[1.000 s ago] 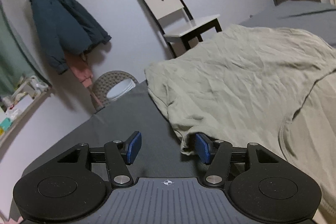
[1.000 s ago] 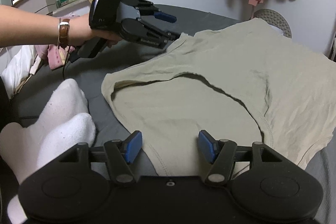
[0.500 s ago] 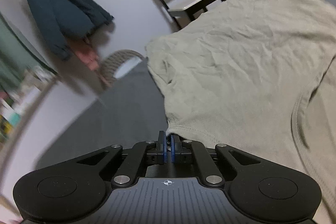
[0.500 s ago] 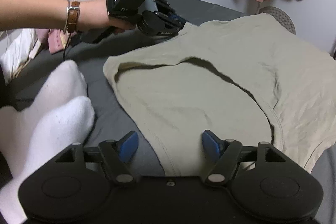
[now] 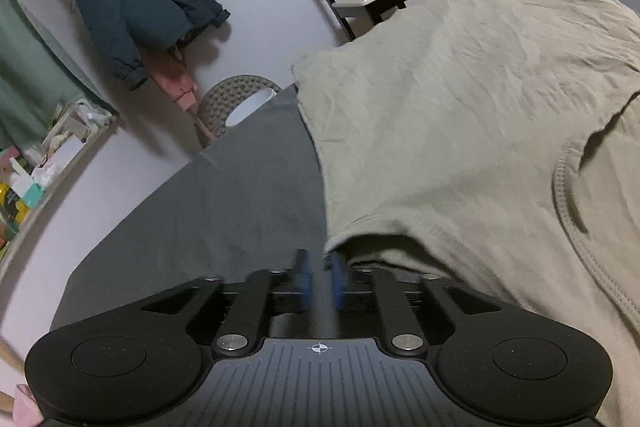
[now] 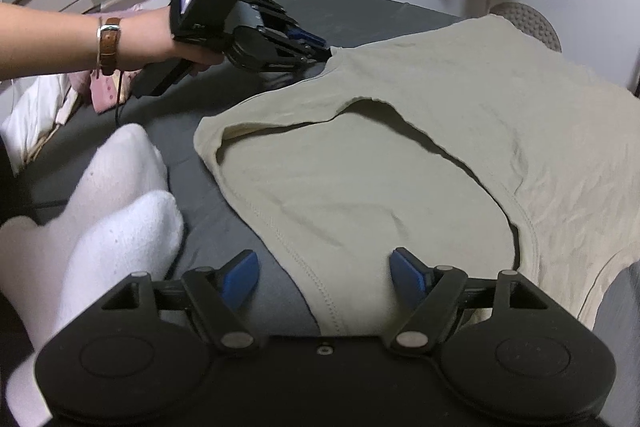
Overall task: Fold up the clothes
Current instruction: 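Release the hem and smooth the garment with the open left tool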
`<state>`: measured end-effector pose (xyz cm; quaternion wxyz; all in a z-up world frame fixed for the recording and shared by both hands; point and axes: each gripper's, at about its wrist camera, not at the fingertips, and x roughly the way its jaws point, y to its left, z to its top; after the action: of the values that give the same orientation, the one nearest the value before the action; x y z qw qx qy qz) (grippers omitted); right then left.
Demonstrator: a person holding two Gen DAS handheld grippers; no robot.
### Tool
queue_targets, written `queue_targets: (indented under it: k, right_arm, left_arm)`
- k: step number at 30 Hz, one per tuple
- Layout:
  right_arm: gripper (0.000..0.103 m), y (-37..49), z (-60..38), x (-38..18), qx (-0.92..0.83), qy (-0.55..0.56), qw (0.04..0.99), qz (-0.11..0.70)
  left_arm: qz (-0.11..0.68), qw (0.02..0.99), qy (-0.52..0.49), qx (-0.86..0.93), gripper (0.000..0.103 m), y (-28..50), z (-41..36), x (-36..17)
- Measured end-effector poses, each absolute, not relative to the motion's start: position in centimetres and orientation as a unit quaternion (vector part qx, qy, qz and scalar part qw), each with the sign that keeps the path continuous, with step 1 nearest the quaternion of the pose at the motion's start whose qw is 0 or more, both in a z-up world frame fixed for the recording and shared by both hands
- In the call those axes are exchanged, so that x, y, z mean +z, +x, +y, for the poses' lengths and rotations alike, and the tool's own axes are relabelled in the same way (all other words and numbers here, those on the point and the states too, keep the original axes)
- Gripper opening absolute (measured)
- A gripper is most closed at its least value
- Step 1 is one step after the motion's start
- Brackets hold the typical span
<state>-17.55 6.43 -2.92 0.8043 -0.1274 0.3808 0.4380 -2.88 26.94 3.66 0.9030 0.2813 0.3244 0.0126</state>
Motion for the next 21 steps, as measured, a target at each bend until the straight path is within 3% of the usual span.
queue_targets:
  k: [1, 3, 6, 11, 14, 21]
  right_arm:
    - [0.074, -17.5, 6.4, -2.9, 0.438, -0.127, 0.804, 0.381]
    - [0.074, -17.5, 6.5, -2.9, 0.439, -0.128, 0.803, 0.382]
    - [0.076, -17.6, 6.7, -2.9, 0.440, -0.132, 0.802, 0.382]
    - [0.076, -17.7, 6.8, -2.9, 0.440, -0.134, 0.801, 0.383]
    - [0.078, -17.7, 6.8, -2.8, 0.440, -0.133, 0.801, 0.384]
    - [0.080, -17.8, 6.9, -2.8, 0.444, -0.140, 0.797, 0.385]
  left_arm:
    - [0.326, 0.903, 0.280, 0.022, 0.045, -3.0, 27.3, 3.8]
    - [0.324, 0.908, 0.261, 0.051, 0.065, -3.4, 28.3, 4.5]
    - [0.308, 0.934, 0.168, 0.072, 0.065, -4.3, 30.5, 6.4]
    - [0.281, 0.959, 0.009, -0.048, 0.066, -5.3, 31.4, 8.8]
    - [0.293, 0.955, 0.011, -0.045, 0.066, -3.9, 29.8, 8.8]
    - [0.406, 0.911, 0.054, 0.042, 0.065, -0.3, 30.1, 4.7]
